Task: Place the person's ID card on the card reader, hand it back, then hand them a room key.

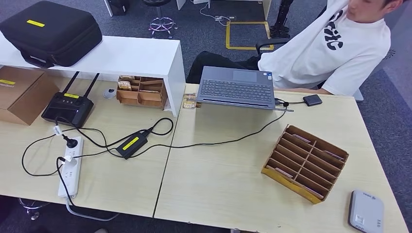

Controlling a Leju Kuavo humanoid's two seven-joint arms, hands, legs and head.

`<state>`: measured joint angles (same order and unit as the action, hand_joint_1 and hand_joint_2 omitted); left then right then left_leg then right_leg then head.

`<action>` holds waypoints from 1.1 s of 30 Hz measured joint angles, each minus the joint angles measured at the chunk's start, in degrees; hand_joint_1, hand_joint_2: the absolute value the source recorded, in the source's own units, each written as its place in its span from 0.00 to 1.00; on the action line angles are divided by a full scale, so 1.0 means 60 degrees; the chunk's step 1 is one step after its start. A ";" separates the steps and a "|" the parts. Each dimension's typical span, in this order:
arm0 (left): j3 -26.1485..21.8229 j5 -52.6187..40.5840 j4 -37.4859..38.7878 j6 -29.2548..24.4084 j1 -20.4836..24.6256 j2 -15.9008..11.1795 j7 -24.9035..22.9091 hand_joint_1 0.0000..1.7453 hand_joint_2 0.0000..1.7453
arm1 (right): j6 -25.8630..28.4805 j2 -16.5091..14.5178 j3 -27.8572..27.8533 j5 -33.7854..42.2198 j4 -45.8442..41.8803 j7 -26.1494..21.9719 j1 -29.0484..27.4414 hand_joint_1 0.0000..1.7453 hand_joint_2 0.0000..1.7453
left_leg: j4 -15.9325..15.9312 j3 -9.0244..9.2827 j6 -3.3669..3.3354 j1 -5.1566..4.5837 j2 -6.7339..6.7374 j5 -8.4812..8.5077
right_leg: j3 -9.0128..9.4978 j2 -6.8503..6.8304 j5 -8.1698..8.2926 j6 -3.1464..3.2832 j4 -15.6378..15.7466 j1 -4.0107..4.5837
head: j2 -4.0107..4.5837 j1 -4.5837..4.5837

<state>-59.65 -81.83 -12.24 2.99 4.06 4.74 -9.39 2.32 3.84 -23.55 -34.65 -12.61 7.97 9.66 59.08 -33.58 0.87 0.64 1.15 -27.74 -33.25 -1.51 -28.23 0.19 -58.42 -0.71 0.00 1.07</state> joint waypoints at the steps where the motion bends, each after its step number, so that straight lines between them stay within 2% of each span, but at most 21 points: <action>1: 0.0000 -0.0007 0.0000 0.0002 0.0000 0.0000 -0.0001 0.00 1.00 | -0.0323 0.0004 -0.0008 -0.0034 0.0002 0.0000 0.0013 0.00 1.00 | 0.0000 0.0000 0.0000 0.0000 0.0000 0.0000 | 0.0000 0.0000 0.0000 0.0000 0.0000 0.0000 | 0.0000 0.0001; 4: 0.0003 -0.0082 0.0000 0.0078 0.0002 -0.0007 0.0005 0.00 1.00 | -0.1877 0.0005 0.0016 -0.0306 0.0023 -0.0096 -0.0008 0.00 1.00 | 0.0001 0.0002 0.0000 0.0000 -0.0001 0.0000 | -0.0001 -0.0001 0.0000 0.0000 0.0000 0.0000 | 0.0000 0.0003; 6: 0.0021 -0.0123 0.0000 0.0135 0.0006 -0.0013 0.0019 0.00 1.00 | -0.2410 -0.0015 0.0056 -0.0451 0.0041 -0.0163 -0.0061 0.00 1.00 | 0.0000 0.0002 0.0000 0.0001 -0.0001 0.0000 | -0.0002 -0.0002 -0.0001 0.0001 -0.0002 0.0000 | 0.0000 0.0005; 8: 0.0053 -0.0136 0.0000 0.0155 0.0008 -0.0015 0.0027 0.00 1.00 | -0.2078 -0.0040 0.0083 -0.0490 0.0048 -0.0167 -0.0105 0.00 1.00 | -0.0001 0.0001 0.0000 0.0001 -0.0002 0.0000 | -0.0003 -0.0001 -0.0001 0.0001 -0.0004 0.0001 | 0.0001 0.0005; 12: 0.0069 -0.0017 0.0000 0.0043 0.0005 -0.0008 0.0003 0.00 1.00 | -0.0029 -0.0032 0.0018 -0.0268 0.0004 -0.0086 -0.0057 0.00 1.00 | -0.0001 -0.0002 0.0000 0.0001 0.0001 0.0000 | -0.0002 0.0001 -0.0001 0.0001 -0.0003 0.0001 | 0.0000 0.0003; 14: 0.0069 0.0032 0.0000 -0.0011 0.0002 -0.0002 -0.0012 0.00 1.00 | 0.0334 -0.0018 -0.0078 -0.0146 -0.0011 -0.0056 0.0013 0.00 1.00 | -0.0001 -0.0001 0.0000 0.0000 0.0001 0.0000 | -0.0001 0.0000 -0.0001 0.0001 -0.0001 0.0000 | 0.0000 0.0001; 16: 0.0069 0.0026 0.0000 -0.0008 0.0000 -0.0001 -0.0017 0.00 1.00 | -0.0178 -0.0006 -0.0129 -0.0170 -0.0012 -0.0044 0.0053 0.00 1.00 | 0.0000 0.0000 0.0000 0.0000 0.0000 0.0000 | 0.0000 -0.0001 0.0000 0.0000 0.0001 0.0000 | 0.0000 0.0000; 20: 0.0078 -0.0077 0.0000 0.0100 0.0005 -0.0007 0.0004 0.00 1.00 | -0.2044 -0.0001 -0.0117 -0.0532 0.0009 -0.0162 0.0017 0.00 1.00 | 0.0000 0.0002 0.0000 0.0000 0.0000 0.0000 | -0.0001 -0.0001 0.0000 0.0000 0.0000 0.0000 | 0.0000 0.0003; 22: 0.0085 -0.0100 0.0000 0.0127 0.0008 -0.0010 0.0015 0.00 1.00 | -0.2393 -0.0002 -0.0097 -0.0615 0.0017 -0.0207 0.0001 0.00 1.00 | 0.0000 0.0002 0.0000 0.0001 0.0000 0.0000 | -0.0001 0.0000 0.0000 0.0000 0.0000 0.0001 | 0.0000 0.0004; 26: 0.0116 -0.0118 0.0000 0.0162 0.0013 -0.0014 0.0026 0.00 1.00 | -0.2346 -0.0019 -0.0052 -0.0678 0.0026 -0.0207 -0.0055 0.00 1.00 | -0.0001 0.0001 0.0000 0.0000 -0.0003 0.0000 | -0.0002 -0.0002 -0.0001 0.0001 -0.0002 0.0000 | 0.0001 0.0004; 29: 0.0142 -0.0028 0.0000 0.0045 0.0007 -0.0005 -0.0007 0.00 1.00 | -0.0324 -0.0036 -0.0089 -0.0576 0.0004 0.0005 -0.0048 0.00 1.00 | -0.0002 -0.0001 0.0000 0.0001 -0.0001 0.0000 | -0.0001 0.0000 -0.0002 0.0001 -0.0003 0.0001 | 0.0000 0.0003; 30: 0.0142 0.0008 0.0000 -0.0002 0.0004 -0.0001 -0.0022 0.00 1.00 | 0.0070 -0.0027 -0.0129 -0.0528 -0.0008 0.0044 -0.0006 0.00 1.00 | -0.0002 -0.0001 0.0000 0.0001 0.0000 0.0000 | -0.0001 0.0001 -0.0002 0.0001 -0.0002 0.0001 | 0.0001 0.0002; 33: 0.0142 -0.0003 0.0000 0.0024 0.0003 -0.0002 -0.0016 0.00 1.00 | -0.1002 -0.0016 -0.0178 -0.0653 -0.0007 -0.0081 0.0042 0.00 1.00 | 0.0000 0.0001 0.0000 0.0000 -0.0001 0.0000 | 0.0000 -0.0002 -0.0001 0.0000 0.0000 0.0000 | 0.0001 0.0001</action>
<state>-58.80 -81.84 -12.24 3.13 4.08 4.73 -9.49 -3.69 3.74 -24.62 -38.57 -12.65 7.49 9.91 59.08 -33.58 0.87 0.64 1.15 -27.74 -33.25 -1.52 -28.23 0.20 -58.42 -0.71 0.01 1.08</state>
